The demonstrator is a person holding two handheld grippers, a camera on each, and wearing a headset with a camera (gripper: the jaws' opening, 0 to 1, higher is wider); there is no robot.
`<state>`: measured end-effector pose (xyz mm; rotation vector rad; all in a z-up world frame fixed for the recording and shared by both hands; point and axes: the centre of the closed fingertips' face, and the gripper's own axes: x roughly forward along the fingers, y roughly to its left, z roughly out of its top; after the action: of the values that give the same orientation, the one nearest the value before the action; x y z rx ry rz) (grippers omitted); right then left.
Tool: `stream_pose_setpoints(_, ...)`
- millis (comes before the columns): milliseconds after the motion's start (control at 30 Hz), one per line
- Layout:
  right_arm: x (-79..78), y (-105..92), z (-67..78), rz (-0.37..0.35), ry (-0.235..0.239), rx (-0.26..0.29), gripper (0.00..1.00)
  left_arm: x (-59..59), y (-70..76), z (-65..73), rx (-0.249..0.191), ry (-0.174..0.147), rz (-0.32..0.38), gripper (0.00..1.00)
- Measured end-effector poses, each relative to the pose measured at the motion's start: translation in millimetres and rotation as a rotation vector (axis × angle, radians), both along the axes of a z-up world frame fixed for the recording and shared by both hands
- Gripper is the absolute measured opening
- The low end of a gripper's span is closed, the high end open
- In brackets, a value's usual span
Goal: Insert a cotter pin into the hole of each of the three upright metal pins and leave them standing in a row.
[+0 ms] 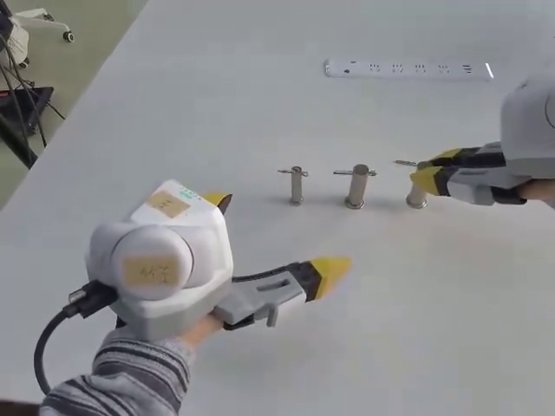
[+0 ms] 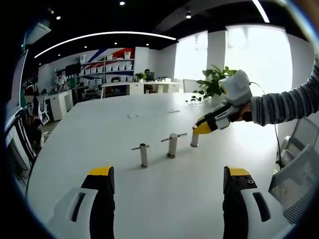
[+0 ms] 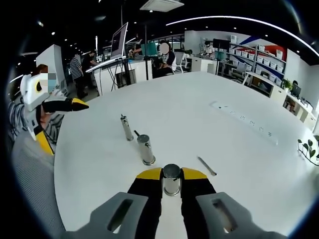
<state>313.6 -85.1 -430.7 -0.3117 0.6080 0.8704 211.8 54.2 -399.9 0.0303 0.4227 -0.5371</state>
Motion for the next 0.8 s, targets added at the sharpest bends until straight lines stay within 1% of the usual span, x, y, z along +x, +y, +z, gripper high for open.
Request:
stream_pose_setpoints(100, -11.5, 6.6, 0.8, 0.024, 0.000, 0.008, 0.08, -0.7, -0.5, 0.3, 0.003, -0.001, -0.005, 0.89)
stream_pose_setpoints(200, -20.6, 12.6, 0.9, 0.047, -0.005, 0.005, 0.08, -1.0, -0.9, 0.8, 0.004, -0.003, -0.007, 0.89)
stream_pose_setpoints(300, -29.1, 19.9, 1.2, 0.066, 0.001, 0.019, 0.08, -1.6, -1.4, 1.5, 0.003, -0.004, -0.008, 0.89)
stream_pose_setpoints(600, -45.3, 38.9, -2.2, 0.123, 0.015, 0.039, 0.08, -4.2, -0.7, 0.4, 0.003, 0.000, -0.004, 0.89)
stream_pose_setpoints(800, -52.7, 47.0, -7.1, 0.170, 0.005, 0.037, 0.08, -4.4, 1.0, 0.1, 0.002, 0.000, 0.001, 0.88)
